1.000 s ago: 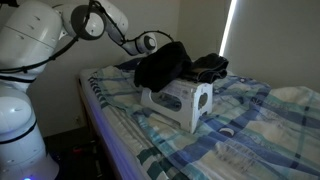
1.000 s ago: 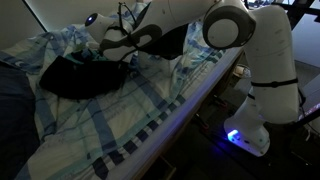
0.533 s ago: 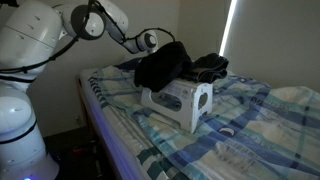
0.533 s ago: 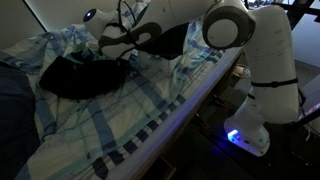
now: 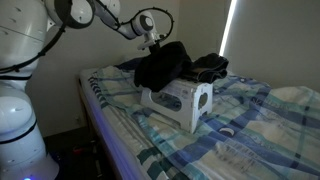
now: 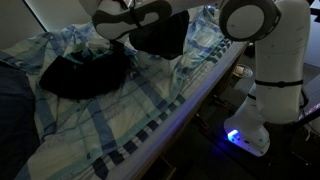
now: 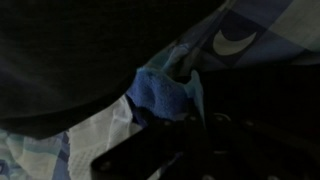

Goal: Pick up the striped cloth from the left side of the bed and place it on the white stool

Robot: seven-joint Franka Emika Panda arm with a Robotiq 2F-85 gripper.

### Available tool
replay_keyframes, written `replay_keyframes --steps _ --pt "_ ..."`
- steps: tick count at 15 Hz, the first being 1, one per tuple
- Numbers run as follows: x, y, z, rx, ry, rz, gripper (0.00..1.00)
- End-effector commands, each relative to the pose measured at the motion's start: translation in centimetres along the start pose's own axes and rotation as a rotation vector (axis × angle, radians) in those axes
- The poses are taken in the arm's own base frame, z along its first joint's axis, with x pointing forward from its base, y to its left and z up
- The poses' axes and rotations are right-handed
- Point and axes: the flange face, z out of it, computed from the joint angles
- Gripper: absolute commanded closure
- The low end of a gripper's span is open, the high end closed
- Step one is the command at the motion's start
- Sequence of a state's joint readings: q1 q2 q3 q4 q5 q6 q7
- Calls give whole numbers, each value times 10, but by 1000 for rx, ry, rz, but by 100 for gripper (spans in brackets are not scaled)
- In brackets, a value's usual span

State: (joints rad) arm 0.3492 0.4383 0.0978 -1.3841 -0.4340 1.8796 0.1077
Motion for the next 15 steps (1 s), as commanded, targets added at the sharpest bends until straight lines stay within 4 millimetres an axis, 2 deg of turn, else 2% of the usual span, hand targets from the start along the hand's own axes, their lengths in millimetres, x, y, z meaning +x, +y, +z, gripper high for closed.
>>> replay_keyframes --steps 1,5,10,13,15 --pt "-12 21 -48 -35 78 52 95" --pt "-14 45 -83 -31 158 130 95" --pt "-13 73 -97 -6 248 217 95" --pt "-12 83 -99 6 282 247 95" --pt "-16 88 -108 16 304 259 96"
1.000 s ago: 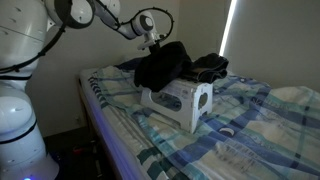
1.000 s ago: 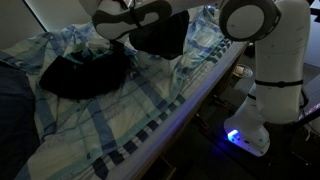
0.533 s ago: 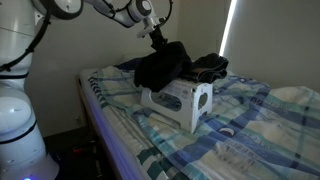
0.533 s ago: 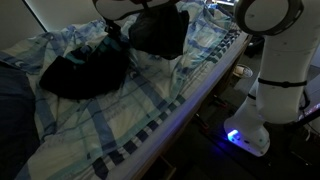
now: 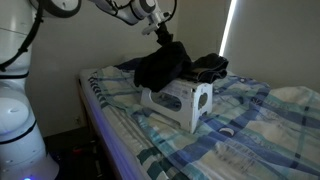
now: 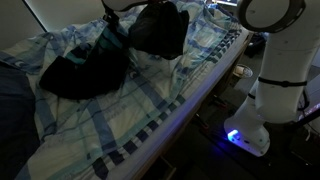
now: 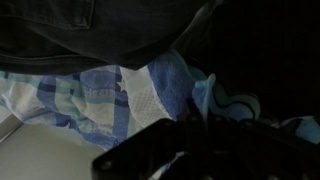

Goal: Pick up the striped cloth from the left side of the bed and place it on the white stool

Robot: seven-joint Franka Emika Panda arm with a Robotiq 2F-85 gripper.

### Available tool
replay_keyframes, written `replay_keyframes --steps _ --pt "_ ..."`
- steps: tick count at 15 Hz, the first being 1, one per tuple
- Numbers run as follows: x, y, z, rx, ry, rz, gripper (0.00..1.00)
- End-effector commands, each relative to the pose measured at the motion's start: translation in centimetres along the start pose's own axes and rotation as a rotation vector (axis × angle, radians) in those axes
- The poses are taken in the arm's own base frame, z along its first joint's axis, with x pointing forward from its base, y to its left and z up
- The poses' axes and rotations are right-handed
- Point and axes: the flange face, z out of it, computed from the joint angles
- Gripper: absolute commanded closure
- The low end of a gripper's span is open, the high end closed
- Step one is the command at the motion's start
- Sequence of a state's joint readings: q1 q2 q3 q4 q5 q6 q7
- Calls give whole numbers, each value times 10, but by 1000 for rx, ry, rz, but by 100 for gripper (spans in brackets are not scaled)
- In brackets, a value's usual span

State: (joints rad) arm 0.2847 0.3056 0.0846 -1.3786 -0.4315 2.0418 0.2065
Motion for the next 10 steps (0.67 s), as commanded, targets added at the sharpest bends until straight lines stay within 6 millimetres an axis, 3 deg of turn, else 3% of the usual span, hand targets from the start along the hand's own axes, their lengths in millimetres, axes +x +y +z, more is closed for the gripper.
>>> replay_keyframes --steps 1,10 --pt "0 14 -28 26 50 54 95" --pt "-10 38 -114 3 148 80 95"
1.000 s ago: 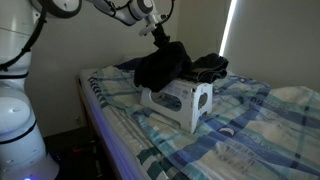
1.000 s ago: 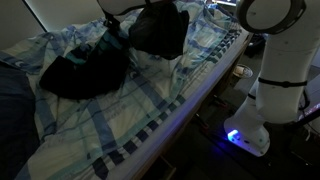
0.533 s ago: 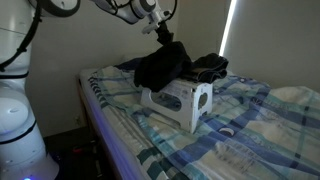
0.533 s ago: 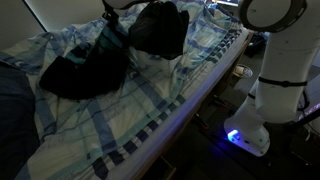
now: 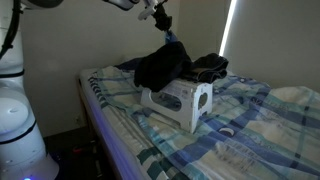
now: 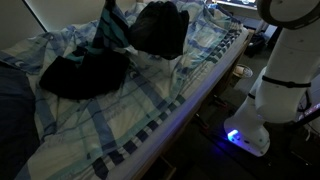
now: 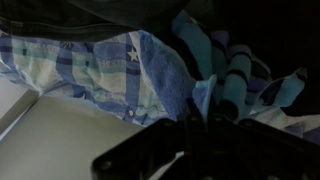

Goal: Pick up the striped cloth from the left side of the bed and place it on the white stool

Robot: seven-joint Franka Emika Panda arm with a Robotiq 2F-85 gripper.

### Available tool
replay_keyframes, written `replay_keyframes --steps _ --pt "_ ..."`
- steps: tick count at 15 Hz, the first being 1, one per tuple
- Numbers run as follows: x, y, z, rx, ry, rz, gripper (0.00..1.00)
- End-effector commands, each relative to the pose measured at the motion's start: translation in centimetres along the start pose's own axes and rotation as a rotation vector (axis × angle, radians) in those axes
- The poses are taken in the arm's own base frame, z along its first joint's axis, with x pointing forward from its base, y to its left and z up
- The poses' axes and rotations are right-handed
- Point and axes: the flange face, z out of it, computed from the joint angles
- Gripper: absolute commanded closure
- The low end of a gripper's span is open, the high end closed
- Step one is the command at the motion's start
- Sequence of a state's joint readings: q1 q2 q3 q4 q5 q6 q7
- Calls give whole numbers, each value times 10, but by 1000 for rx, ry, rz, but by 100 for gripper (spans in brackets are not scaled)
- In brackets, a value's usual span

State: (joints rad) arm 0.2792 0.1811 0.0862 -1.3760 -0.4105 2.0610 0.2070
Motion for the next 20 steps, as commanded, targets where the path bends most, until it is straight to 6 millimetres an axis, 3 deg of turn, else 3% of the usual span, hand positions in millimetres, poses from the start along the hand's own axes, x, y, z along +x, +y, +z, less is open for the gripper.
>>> replay_keyframes --steps 1,5,13,20 --pt "-8 11 -36 -18 26 31 95" --pt "-15 39 -65 -52 68 75 95" --pt "-34 129 -118 -134 127 251 95" --pt "-54 186 -164 -200 168 340 95"
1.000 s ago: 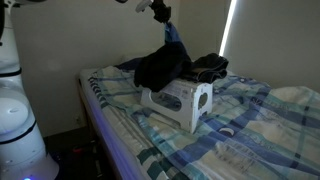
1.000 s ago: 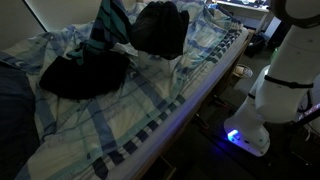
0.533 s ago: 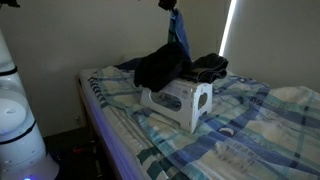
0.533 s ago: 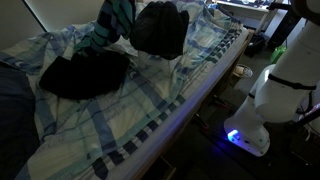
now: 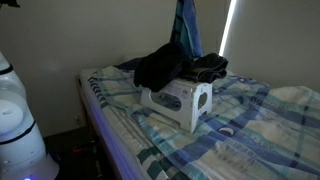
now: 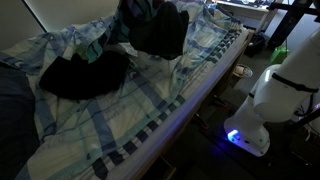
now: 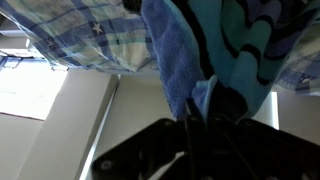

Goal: Pick up the striped cloth from the left side of the bed and place it on the white stool

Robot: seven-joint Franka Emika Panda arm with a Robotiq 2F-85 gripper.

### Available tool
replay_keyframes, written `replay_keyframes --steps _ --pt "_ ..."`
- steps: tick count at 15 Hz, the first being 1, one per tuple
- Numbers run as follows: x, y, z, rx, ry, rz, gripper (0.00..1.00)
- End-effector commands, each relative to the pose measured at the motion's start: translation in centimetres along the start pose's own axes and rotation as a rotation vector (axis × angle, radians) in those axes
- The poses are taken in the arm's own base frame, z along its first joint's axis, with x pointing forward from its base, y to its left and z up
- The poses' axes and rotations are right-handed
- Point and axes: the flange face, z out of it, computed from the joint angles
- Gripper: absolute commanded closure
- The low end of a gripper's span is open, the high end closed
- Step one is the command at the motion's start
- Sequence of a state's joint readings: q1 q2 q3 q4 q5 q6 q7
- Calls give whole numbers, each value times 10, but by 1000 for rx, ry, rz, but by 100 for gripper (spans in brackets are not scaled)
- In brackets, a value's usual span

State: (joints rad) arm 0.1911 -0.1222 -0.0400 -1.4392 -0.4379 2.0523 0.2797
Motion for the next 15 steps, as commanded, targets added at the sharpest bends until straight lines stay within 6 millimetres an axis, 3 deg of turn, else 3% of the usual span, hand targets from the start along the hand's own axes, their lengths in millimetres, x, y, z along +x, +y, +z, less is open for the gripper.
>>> replay_keyframes --steps 1,5,8,15 --pt "-6 32 -21 -59 3 46 95" --pt "-10 69 -32 -106 -16 87 95" --pt "-16 102 -28 -147 -49 131 95" --pt "-36 173 10 -221 -149 233 95"
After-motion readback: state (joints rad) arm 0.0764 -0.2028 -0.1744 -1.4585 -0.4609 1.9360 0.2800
